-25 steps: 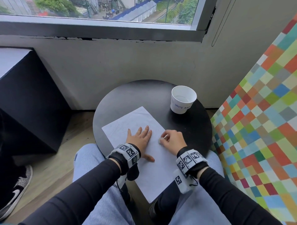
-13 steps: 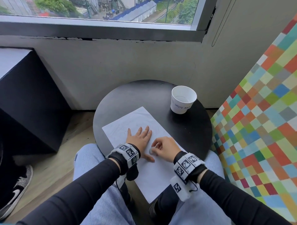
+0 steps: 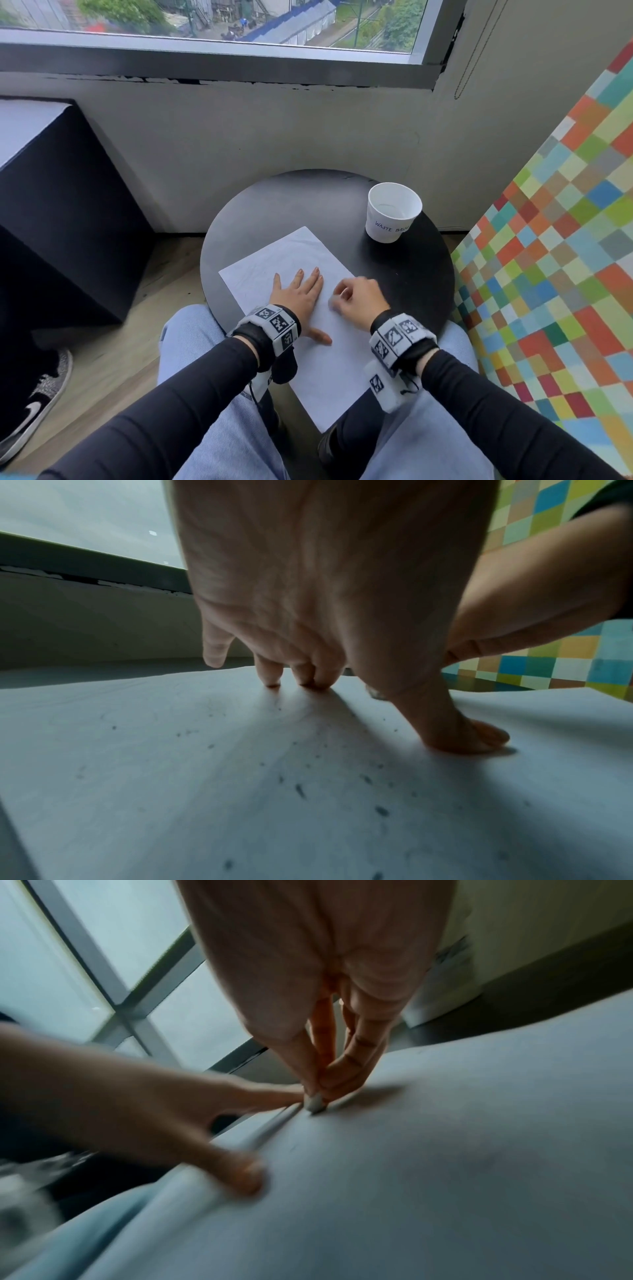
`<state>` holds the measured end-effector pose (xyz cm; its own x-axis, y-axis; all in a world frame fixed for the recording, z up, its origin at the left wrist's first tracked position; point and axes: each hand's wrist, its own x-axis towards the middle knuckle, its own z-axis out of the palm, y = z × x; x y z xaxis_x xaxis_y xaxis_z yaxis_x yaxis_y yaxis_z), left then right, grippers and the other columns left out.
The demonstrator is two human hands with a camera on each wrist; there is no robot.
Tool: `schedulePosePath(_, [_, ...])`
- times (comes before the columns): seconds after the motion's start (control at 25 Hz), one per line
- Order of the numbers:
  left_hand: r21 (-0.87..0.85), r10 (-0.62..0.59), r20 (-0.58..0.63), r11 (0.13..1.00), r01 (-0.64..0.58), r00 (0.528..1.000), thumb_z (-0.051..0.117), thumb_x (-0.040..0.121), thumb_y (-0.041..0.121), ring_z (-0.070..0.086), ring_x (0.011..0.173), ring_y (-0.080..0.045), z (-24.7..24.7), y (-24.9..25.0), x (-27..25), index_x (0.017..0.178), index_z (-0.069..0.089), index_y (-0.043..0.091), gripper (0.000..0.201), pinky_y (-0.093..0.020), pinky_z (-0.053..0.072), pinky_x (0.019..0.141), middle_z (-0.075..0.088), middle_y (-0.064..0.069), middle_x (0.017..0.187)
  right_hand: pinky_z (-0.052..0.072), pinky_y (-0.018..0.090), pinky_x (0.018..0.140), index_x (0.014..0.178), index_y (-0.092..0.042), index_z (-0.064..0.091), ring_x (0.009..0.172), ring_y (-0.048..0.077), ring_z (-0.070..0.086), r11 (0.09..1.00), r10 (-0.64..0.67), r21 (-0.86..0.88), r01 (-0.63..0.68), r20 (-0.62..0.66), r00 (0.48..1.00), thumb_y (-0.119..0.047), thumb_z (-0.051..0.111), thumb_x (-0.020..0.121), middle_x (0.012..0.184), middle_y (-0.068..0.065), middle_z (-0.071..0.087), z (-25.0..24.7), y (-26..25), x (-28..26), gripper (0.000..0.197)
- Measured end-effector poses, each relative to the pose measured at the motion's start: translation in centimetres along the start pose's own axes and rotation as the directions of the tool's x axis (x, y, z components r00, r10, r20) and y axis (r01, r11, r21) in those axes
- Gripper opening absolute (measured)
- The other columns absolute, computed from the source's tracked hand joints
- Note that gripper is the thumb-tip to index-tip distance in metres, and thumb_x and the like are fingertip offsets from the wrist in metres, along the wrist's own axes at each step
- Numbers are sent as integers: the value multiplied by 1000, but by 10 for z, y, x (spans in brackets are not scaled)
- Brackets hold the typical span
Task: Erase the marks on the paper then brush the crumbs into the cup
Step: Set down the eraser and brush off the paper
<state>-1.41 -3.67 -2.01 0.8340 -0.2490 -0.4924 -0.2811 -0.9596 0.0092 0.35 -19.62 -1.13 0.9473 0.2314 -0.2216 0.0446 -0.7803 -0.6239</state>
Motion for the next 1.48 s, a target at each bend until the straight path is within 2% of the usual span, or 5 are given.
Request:
schedulePosePath(0.24, [-18,6,-1,1000,-6,1000,55,69,86,-9,152,-25,1,-1,1,157,-13,14,133,-61,5,118,-20,1,164,38,17,63,82,-13,72,70,14,55,999,32,4,-32,-72,997,-18,69,77,68,-2,62,-9,4,13,7])
schedulePosePath(0.36, [-13,9,0,1000,-9,1000,54,68,87,-11,152,-26,3,-2,2,156,-14,12,134,-60,9,119,-22,0,163,43,18,67,85,-16,72,66,9,55,993,-84,-63,95,165,983,-21,70,77,68,-5,62,4,-7,-4,9])
schedulePosePath(0.52, [-50,13,6,999,-13,1000,56,69,85,-12,152,-26,3,-2,3,156,-15,13,134,-59,10,119,-22,1,163,40,17,66,83,-14,72,72,12,55,1000,-4,-10,4,-11,1000,-20,71,78,66,-4,61,-6,-3,16,8])
schedulePosePath(0.68, [-26,16,-3,1000,-16,1000,54,68,86,-12,152,-27,4,-3,3,156,-15,12,134,-60,11,119,-22,0,163,45,19,68,85,-14,72,64,6,53,993,-105,-41,113,174,979,-20,72,77,63,-10,58,1,-9,-1,11])
schedulePosePath(1.48, [-17,-8,8,1000,8,1000,52,67,89,-12,152,-27,4,-2,4,156,-15,13,135,-63,4,118,-22,1,163,43,14,63,86,-10,75,64,10,57,995,-95,-19,96,54,994,-20,72,77,70,3,68,2,-6,10,14])
